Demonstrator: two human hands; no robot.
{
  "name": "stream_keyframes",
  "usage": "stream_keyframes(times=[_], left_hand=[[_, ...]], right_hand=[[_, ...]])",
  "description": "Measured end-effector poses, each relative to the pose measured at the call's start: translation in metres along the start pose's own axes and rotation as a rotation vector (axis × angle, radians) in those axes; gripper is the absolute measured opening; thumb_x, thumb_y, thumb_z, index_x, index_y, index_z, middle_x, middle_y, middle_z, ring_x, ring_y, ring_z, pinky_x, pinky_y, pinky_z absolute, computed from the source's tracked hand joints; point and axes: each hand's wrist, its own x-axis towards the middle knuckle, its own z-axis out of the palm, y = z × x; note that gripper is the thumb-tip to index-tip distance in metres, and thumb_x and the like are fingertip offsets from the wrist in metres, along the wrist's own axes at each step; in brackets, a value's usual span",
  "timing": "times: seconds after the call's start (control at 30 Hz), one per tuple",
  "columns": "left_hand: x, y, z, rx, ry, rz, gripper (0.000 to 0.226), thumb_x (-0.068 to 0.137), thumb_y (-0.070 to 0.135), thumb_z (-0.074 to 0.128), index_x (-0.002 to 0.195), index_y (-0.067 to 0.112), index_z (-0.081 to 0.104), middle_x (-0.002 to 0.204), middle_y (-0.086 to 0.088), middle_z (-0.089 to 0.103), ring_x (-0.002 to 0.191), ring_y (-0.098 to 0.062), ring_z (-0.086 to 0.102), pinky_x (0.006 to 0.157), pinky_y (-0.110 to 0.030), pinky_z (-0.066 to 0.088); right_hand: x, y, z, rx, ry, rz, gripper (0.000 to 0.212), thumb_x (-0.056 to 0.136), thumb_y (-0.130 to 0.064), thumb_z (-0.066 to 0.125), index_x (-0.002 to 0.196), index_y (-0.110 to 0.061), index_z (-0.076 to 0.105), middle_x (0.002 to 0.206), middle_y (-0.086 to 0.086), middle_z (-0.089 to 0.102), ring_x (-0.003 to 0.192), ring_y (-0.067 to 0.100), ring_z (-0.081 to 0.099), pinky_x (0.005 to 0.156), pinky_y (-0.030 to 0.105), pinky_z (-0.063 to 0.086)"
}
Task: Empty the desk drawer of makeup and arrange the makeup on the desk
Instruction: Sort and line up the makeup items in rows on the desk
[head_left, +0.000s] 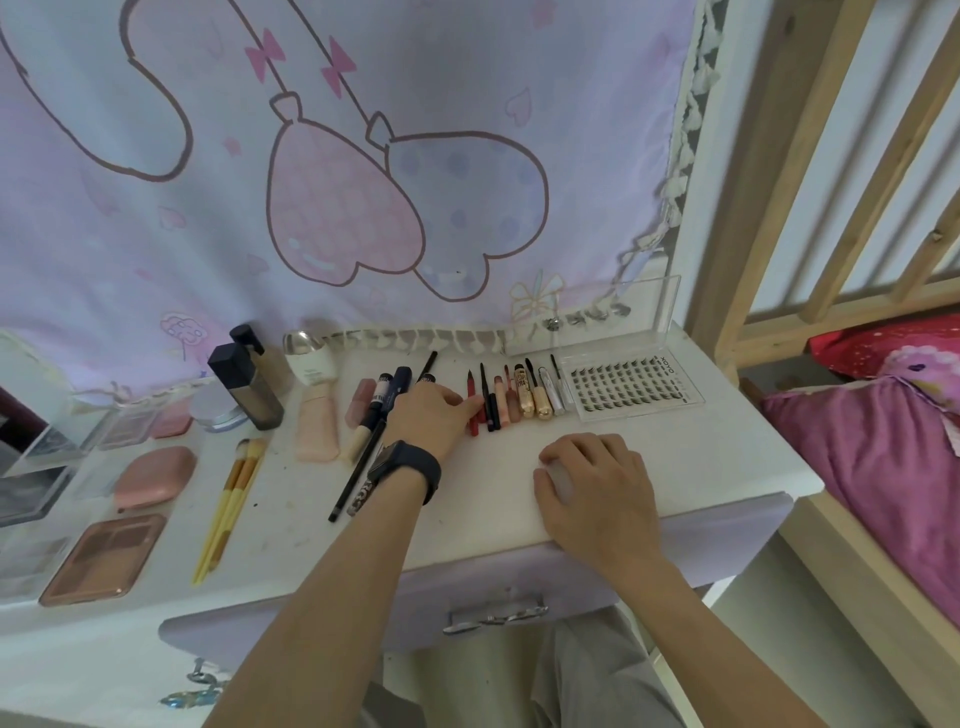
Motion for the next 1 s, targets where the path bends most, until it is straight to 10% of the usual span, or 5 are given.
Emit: stream_keyframes(times=[0.33,1.0], left_hand=[[-0.019,-0.01,0.001,-0.11,-0.041,0.071,0.039,0.093,0.036,0.063,0.13,0.025,0.065,0.113,0.009,0.07,0.105,-0.009,0.061,0.086,-0.021,0.045],[-0.025,-0.011,0.003,-0.076,-0.038,0.155,0.04,0.088,0.042,0.067,0.127,0.033,0.066,0.108,0.016,0.069,0.089,-0.002,0.057,0.061,-0.012,0.036]], right_hand=[[0.0,0.001,0.001,0.007,0.011,0.003,0.022,0.083,-0.035,0.06,0.097,-0.023,0.071,0.101,-0.006,0.069,0.093,0.021,0.058,0.076,0.035,0.045],[0.0,0.001,0.001,-0.004,0.0,0.007,0.02,0.083,-0.034,0.063,0.097,-0.022,0.071,0.101,-0.005,0.069,0.093,0.023,0.058,0.077,0.038,0.047]])
